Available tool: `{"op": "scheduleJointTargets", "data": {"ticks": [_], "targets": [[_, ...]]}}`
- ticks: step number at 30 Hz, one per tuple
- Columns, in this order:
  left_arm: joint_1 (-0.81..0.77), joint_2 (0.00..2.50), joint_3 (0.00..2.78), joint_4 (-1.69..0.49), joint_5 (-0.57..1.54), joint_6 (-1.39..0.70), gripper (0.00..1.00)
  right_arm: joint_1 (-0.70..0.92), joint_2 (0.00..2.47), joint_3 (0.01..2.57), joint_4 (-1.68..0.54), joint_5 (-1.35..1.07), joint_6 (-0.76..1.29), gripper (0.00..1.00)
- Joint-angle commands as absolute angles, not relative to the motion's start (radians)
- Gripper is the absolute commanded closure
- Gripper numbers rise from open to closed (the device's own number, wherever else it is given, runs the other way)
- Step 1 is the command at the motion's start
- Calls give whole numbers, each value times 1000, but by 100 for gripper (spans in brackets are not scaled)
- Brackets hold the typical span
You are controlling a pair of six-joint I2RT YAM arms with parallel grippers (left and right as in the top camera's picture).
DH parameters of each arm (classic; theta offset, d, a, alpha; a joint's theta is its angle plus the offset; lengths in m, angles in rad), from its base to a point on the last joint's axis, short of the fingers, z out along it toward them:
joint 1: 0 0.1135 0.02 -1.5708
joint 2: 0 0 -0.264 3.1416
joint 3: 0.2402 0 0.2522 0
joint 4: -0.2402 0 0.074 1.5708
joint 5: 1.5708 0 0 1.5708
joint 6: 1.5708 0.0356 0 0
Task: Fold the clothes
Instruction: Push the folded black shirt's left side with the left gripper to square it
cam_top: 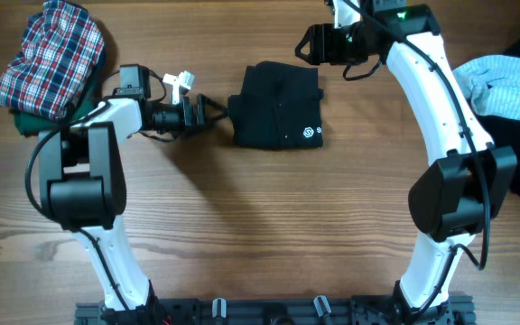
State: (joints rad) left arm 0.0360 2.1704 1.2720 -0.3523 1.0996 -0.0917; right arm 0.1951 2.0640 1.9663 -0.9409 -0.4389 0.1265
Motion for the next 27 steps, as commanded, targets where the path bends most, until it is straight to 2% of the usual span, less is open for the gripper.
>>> {"op": "scheduleJointTargets", "data": {"ticks": [1, 6, 13, 17, 20, 21, 22, 24, 26, 27], "targets": [[1, 2296, 1255, -253, 1025, -387, 0, 166, 2030, 1990, -968, -461, 96, 32], [-67, 2330, 1255, -135, 1006, -585, 0, 133, 2030, 1990, -1016, -461, 78, 32], [-178, 2380, 1255, -133, 917, -695, 0, 103, 2030, 1990, -1034, -462, 78, 32], [-224, 2405, 1257, -33, 915, -777, 1, 103, 2030, 1990, -1037, -462, 78, 32], [-245, 2410, 1257, 33, 910, -798, 21, 103, 2030, 1990, -1037, -462, 78, 32], [-249, 2410, 1257, 35, 899, -799, 32, 103, 2030, 1990, -1038, -462, 78, 32], [-250, 2410, 1257, 38, 896, -799, 54, 103, 2030, 1990, -1038, -462, 77, 32], [-249, 2410, 1257, 39, 890, -802, 62, 103, 2030, 1990, -1040, -462, 78, 32], [-247, 2410, 1257, 45, 884, -802, 63, 103, 2030, 1990, -1042, -462, 78, 32], [-246, 2410, 1257, 54, 885, -802, 68, 103, 2030, 1990, -1042, -462, 78, 32]]}}
